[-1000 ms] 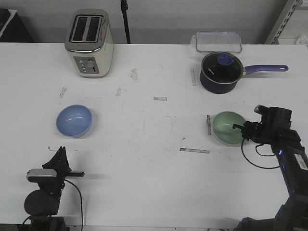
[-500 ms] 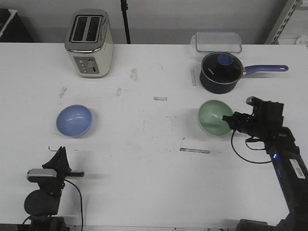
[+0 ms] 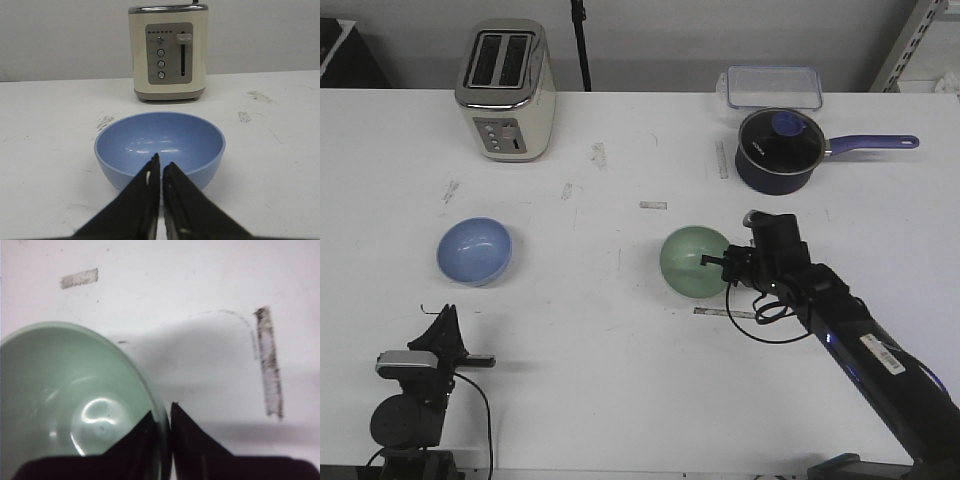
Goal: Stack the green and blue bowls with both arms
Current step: 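Slide the green bowl with the right gripper toward the table center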
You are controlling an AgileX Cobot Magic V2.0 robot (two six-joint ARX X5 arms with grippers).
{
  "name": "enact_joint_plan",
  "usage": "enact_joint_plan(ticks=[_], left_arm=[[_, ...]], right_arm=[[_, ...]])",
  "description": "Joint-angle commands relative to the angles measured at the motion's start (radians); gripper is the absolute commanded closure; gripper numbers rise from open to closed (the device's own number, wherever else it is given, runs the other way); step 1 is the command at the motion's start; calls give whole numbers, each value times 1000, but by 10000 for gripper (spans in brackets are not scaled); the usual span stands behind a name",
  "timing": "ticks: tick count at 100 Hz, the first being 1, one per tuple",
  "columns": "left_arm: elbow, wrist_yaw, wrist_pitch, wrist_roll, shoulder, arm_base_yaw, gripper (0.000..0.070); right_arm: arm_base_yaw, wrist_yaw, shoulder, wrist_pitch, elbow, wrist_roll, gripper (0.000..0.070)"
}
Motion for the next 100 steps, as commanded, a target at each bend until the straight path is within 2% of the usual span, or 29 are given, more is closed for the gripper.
enact_joint_plan(ticks=[1, 41, 85, 92, 100], left_arm=[[-23, 4, 13, 15, -2, 1, 697], [-23, 4, 13, 15, -2, 1, 697], [-23, 4, 13, 15, -2, 1, 697], [-22, 4, 13, 15, -2, 1, 697], [-23, 4, 13, 15, -2, 1, 697]], right_arm=[[40, 21, 29, 27, 13, 76, 693], [232, 114, 137, 146, 13, 283, 693], [260, 113, 169, 154, 13, 302, 687], [260, 113, 169, 154, 13, 301, 659], [261, 113, 169, 154, 13, 302, 549]])
